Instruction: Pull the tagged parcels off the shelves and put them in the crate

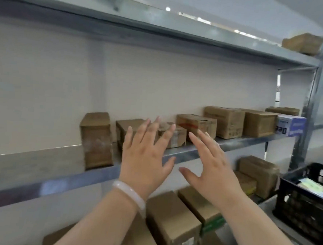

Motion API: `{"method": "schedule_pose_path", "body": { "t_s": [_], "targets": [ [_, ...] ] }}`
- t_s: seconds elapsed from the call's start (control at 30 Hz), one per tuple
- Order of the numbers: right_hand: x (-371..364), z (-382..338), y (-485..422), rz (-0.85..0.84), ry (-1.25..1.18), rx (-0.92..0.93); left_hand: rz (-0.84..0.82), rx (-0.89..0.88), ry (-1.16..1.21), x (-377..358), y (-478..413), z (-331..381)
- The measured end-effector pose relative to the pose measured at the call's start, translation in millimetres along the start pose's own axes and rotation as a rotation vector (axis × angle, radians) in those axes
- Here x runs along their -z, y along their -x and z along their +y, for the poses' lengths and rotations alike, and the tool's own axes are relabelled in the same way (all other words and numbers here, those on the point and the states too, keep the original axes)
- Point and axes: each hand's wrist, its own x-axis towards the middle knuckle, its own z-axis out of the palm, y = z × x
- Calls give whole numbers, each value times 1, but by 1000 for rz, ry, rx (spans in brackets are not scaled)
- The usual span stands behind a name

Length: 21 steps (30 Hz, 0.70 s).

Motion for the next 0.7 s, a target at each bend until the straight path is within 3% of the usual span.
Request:
{"method": "schedule_pose_path", "body": {
  "t_s": [0.13,0.23,0.33,0.53,0.7],
  "targets": [
    [-27,-36,-37,3,-137,130,106,75,-113,22,3,-36],
    [-39,-57,-56,-15,-207,210,142,226,-160,36,-5,-65],
    [-48,-68,-72,-62,-258,261,17,465,-191,43,-18,-88],
    [-62,-72,-93,-107,-359,291,-263,731,-181,29,-42,-116],
    [-74,-68,-99,-135,-419,320,-169,780,-14,23,-39,-118]
  ]
}}
